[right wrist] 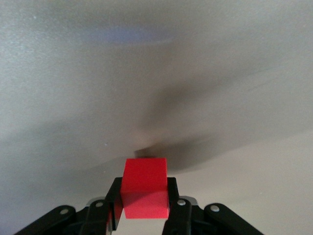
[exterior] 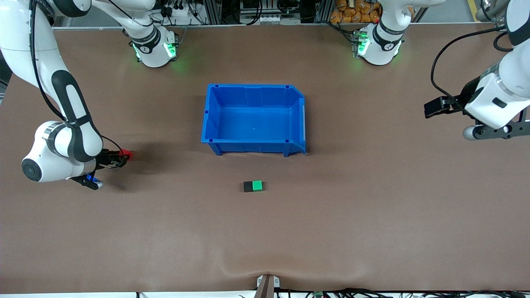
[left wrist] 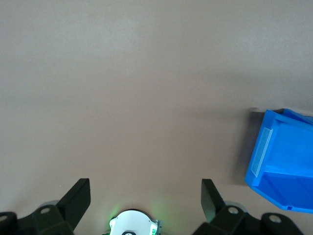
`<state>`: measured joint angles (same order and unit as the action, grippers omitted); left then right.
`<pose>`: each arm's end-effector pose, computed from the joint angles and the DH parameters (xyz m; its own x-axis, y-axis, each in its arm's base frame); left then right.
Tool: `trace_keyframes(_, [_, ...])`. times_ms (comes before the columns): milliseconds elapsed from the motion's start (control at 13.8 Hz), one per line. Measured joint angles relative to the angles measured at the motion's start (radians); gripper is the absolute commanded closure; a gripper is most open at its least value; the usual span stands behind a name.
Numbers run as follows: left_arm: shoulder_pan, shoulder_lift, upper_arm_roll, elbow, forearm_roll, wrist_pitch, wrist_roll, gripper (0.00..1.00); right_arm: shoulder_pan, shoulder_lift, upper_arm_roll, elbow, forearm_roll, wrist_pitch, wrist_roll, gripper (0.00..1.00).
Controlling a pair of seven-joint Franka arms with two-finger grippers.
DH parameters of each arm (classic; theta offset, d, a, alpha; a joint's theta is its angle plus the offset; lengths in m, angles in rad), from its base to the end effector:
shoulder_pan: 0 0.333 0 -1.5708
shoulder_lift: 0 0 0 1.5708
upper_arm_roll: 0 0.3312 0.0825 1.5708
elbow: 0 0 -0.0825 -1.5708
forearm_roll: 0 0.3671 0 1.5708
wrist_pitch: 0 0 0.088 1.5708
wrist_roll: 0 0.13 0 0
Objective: Attach green and red cubes to black cube
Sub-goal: 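Lift and carry the red cube with the right gripper toward the black cube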
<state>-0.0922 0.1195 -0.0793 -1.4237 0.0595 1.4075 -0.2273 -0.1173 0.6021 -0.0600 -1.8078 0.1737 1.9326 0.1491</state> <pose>0.5494 -0.0836 0.6043 0.9906 0.0657 -0.1200 0.0564 -0.9953 -0.0791 0.5755 -0.0861 0.1863 0.8069 -0.3618 -0.4669 -0.4152 -0.9096 -0.0128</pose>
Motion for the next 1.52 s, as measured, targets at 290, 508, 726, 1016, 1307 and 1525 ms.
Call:
trace_keyframes(290, [0.014,-0.116,0.0,-0.145,-0.006,0.059,0.0,0.0,0.004,0.0,0.0,0.022,0.003,-0.039,0.089,1.0])
trace_keyframes(508, [0.017,-0.147,0.0,-0.175,-0.007,0.079,0.008,0.0,0.012,-0.001,0.001,0.035,0.004,-0.055,0.123,1.0])
trace_keyframes(726, [0.033,-0.151,0.003,-0.169,-0.029,0.091,0.073,0.0,0.013,-0.001,0.001,0.042,0.031,-0.063,0.175,1.0])
trace_keyframes(1016, [0.071,-0.168,0.007,-0.164,-0.048,0.092,0.105,0.0,0.013,-0.008,0.001,0.054,0.07,-0.066,0.26,1.0])
trace_keyframes(1307, [0.069,-0.199,0.001,-0.176,-0.048,0.102,0.108,0.0,0.023,-0.015,0.002,0.062,0.108,-0.074,0.317,1.0])
trace_keyframes(1525, [0.067,-0.22,-0.006,-0.203,-0.048,0.125,0.109,0.0,0.045,-0.015,0.003,0.071,0.15,-0.075,0.365,1.0])
